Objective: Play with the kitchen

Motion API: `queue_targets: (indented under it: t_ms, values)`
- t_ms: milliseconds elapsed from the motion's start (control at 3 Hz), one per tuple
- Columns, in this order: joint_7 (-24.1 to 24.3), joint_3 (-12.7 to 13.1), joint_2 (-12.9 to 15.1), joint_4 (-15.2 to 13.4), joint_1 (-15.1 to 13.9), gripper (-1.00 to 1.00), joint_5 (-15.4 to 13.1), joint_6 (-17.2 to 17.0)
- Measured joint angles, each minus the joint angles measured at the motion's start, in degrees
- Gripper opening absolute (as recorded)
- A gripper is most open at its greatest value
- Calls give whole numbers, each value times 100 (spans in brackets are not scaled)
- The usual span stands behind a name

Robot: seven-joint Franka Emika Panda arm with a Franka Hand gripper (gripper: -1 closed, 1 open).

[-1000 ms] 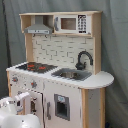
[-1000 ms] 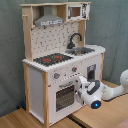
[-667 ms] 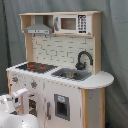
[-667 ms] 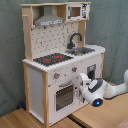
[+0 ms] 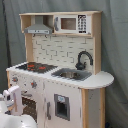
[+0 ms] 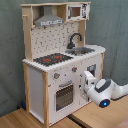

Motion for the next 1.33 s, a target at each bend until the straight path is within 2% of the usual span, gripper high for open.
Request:
queue_targets:
  t_ms: [333, 667, 1333]
  values:
    - [-354, -237, 118, -117, 430, 100, 81, -226]
    - [-743, -604, 225, -195, 879, 100, 172, -501]
    - [-1458, -1336, 329, -202, 1515, 100, 232, -856]
